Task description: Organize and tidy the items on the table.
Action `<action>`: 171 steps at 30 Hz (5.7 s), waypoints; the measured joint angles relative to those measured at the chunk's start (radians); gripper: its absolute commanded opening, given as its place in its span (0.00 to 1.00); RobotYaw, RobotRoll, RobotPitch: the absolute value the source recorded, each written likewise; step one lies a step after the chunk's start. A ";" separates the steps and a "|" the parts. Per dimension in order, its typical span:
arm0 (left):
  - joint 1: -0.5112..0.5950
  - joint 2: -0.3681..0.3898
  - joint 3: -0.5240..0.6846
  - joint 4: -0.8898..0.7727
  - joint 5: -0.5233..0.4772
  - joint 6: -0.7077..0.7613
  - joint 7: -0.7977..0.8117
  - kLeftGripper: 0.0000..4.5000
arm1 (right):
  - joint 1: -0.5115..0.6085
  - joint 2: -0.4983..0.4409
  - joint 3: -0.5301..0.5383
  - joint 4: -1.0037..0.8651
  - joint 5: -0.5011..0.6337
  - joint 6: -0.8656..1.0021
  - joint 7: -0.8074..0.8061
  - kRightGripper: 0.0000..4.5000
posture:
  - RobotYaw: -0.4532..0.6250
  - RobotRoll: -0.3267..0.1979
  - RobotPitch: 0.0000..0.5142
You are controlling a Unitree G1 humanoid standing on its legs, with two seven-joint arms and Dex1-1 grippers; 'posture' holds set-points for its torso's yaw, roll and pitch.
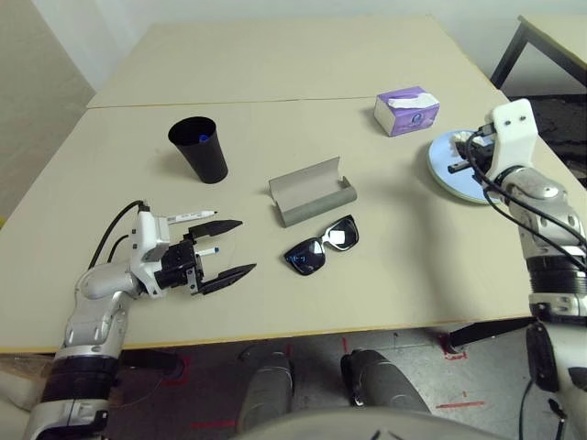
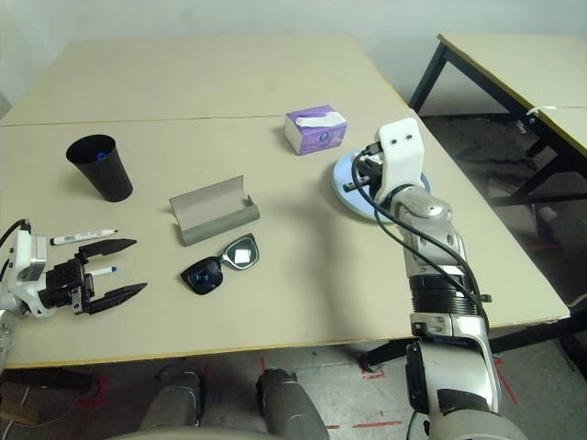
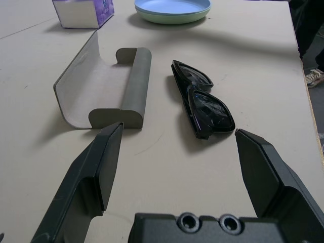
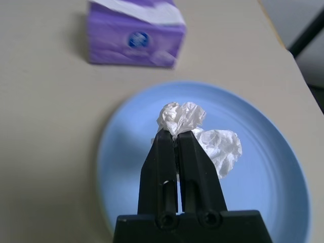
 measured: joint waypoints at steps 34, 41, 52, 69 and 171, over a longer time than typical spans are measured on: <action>-0.016 0.065 0.005 -0.023 -0.027 0.042 -0.047 1.00 | 0.193 -0.166 0.000 -0.765 0.228 0.546 0.218 1.00 | 0.35 0.62 0.24; -0.018 0.082 0.012 0.024 -0.025 0.037 -0.083 1.00 | -0.097 -0.292 0.341 -0.922 0.266 0.717 0.372 1.00 | 0.34 0.62 0.24; -0.020 0.074 0.016 0.022 -0.022 0.034 -0.052 1.00 | -0.375 -0.128 0.870 -0.742 0.022 0.408 0.646 1.00 | 0.39 0.62 0.24; 0.034 0.063 0.027 -0.010 -0.023 0.025 -0.019 1.00 | -0.304 -0.015 0.948 -0.556 -0.156 0.276 0.716 1.00 | 0.39 0.62 0.25; 0.213 -0.014 0.077 -0.191 -0.028 0.073 0.188 1.00 | -0.583 0.342 0.784 0.372 -0.488 -0.361 0.622 0.04 | 0.47 0.62 0.26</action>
